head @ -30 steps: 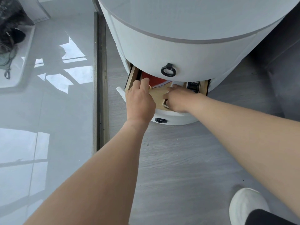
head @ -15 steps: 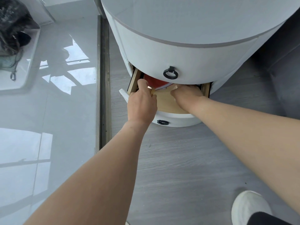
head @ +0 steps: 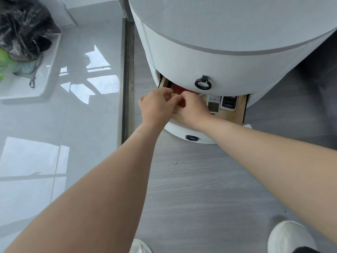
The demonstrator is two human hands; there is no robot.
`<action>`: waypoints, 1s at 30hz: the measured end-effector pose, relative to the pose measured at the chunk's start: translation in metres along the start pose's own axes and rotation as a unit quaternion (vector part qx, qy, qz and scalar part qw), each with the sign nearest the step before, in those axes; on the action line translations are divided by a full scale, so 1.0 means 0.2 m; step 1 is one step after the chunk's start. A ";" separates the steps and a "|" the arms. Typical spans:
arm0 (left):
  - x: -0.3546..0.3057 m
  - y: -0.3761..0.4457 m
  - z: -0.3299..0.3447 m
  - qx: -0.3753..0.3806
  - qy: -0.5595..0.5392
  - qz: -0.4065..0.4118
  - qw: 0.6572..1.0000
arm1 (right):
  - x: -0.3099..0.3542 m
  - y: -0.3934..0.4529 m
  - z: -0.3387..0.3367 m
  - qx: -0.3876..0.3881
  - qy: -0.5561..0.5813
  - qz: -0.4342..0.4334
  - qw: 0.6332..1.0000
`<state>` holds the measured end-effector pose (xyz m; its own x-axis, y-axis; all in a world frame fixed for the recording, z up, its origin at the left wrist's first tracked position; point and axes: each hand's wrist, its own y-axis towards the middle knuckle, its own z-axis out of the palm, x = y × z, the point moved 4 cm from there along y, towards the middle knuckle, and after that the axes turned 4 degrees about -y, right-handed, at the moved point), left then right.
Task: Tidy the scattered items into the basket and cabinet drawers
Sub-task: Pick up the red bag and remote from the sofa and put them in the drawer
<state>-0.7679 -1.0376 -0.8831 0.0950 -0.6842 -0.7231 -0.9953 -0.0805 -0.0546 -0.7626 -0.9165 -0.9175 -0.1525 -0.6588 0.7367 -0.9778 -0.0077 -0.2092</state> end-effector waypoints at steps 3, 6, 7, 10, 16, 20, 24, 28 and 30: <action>0.05 0.02 -0.05 -0.012 -0.029 -0.021 0.999 | -0.04 0.04 0.05 0.039 -0.061 0.083 0.994; 0.18 0.05 -0.09 -0.043 -0.002 -0.052 0.998 | -0.07 0.09 0.08 0.101 -0.138 0.180 0.969; 0.21 0.04 -0.08 -0.024 0.005 -0.058 0.998 | -0.09 0.11 0.09 0.118 -0.126 0.196 0.965; 0.26 0.00 -0.03 0.030 -0.005 -0.057 0.998 | -0.11 0.16 0.16 0.152 -0.048 0.230 0.960; 0.30 0.00 -0.01 0.028 -0.019 -0.042 0.999 | -0.08 0.17 0.15 0.082 -0.158 0.192 0.965; 0.32 0.00 0.01 0.022 -0.030 -0.037 0.999 | -0.06 0.17 0.20 0.086 -0.101 0.201 0.971; 0.33 0.00 0.00 0.024 -0.034 -0.021 0.999 | -0.04 0.19 0.21 0.059 -0.115 0.173 0.976; 0.33 0.00 0.01 0.021 -0.023 -0.020 0.999 | 0.01 0.18 0.20 0.063 -0.126 0.130 0.981; 0.33 0.00 0.02 0.022 -0.025 -0.025 0.999 | 0.03 0.18 0.20 0.081 -0.103 0.119 0.984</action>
<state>-0.7625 -1.0802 -0.9347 0.1451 -0.6431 -0.7519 -0.9893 -0.0819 -0.1208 -0.7938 -0.9509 -0.9471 -0.3256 -0.7950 0.5118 -0.8797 0.0563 -0.4722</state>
